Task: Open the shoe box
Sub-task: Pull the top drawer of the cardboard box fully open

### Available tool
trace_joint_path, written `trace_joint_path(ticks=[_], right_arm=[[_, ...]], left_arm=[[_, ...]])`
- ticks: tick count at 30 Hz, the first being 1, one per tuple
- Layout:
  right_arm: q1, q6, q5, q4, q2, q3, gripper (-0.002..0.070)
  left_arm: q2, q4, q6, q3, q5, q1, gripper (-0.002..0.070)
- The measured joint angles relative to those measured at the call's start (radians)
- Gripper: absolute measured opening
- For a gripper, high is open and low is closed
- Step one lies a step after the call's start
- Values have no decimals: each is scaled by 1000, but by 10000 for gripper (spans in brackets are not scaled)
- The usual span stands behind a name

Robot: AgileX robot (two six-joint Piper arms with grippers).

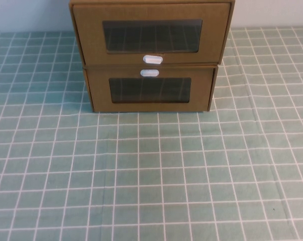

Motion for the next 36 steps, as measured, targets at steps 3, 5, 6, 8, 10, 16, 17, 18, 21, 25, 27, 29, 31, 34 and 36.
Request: trace_joint_path(ticks=[3,5,6,8,10,16,17,18,21,25,27,29,31,34,36], right_arm=[[0,-7,-29,85,49,0,-13],[0,-9,-40,145,85,0,-13],[4,-19,-40,169,106,0,-13],[23,-73,-35,196,151,0,-13],[61,-184,-18,210,195,0,-13],[223,-536,8,221,315,0,-13],[255,-585,14,225,335,0,-13],[286,-622,22,233,356,0,-13],[365,-746,49,275,419,0,-13],[447,-947,128,320,508,0,-13],[475,-1051,188,323,552,0,-13],[487,-1129,241,325,594,0,-13],[489,-1171,273,316,629,0,-13],[489,-1168,312,235,679,-4,-13],[489,-1106,334,135,714,-18,-13]], left_arm=[[63,-63,90,-10,19,-11,-5],[107,-101,188,-32,40,-31,-5],[132,-124,244,-51,55,-44,-5],[186,-169,340,-96,88,-71,-5],[248,-224,436,-161,128,-94,-5],[461,-447,677,-400,289,-118,-5],[502,-497,715,-444,322,-118,-5],[543,-538,745,-479,346,-119,-5],[654,-671,852,-598,416,-123,-5],[798,-770,909,-762,482,-136,-5],[870,-782,916,-836,498,-147,-5],[941,-784,918,-896,506,-160,-5],[1001,-786,920,-950,517,-177,-5],[1085,-788,918,-1018,551,-198,-5],[1122,-788,902,-1043,572,-202,-5]])
